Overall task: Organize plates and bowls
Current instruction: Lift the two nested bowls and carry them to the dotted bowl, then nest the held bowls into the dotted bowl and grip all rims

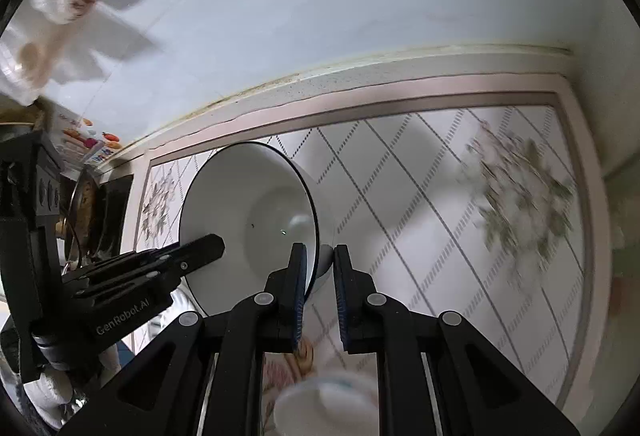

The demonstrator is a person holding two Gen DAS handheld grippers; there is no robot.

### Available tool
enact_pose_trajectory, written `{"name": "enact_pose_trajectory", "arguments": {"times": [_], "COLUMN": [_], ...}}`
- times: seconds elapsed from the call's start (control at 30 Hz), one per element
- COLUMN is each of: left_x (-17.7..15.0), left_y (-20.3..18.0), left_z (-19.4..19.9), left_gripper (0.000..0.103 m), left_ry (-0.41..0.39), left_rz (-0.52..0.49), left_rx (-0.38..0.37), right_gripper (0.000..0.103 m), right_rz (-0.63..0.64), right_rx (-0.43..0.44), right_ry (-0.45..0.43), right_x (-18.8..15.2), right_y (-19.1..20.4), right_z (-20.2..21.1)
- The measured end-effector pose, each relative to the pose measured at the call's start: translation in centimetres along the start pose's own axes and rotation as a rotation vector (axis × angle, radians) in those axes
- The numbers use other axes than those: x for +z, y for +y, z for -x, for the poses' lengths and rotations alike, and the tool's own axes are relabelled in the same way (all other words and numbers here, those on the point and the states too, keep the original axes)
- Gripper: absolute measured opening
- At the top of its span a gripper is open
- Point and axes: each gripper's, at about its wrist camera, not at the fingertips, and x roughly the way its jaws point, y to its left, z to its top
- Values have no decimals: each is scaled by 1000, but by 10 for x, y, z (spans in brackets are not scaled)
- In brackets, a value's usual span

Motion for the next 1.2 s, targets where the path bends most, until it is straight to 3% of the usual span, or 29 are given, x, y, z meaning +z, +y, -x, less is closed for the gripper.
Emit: {"name": "enact_pose_trajectory", "arguments": {"times": [0.37,0.67,0.87,1.2], "left_x": [-73,-115,-123,-121], "left_y": [-47,-51,-51,-50], "left_z": [12,-20,-36,-48], "left_gripper": [10,10,10,10], "left_ry": [55,147,176,191], "left_rz": [-108,-171,-186,-204], "left_rx": [-40,5,47,85], "right_gripper": [15,15,16,16], "right_rz": [-52,-144,-168,-173], "right_rx": [-31,-18,-20,-15], "right_ry": [-35,27,53,77], "right_x": [-101,-160,-173,-168], "right_y": [-9,-38,-47,-49], "right_z": [65,45,24,9]}}
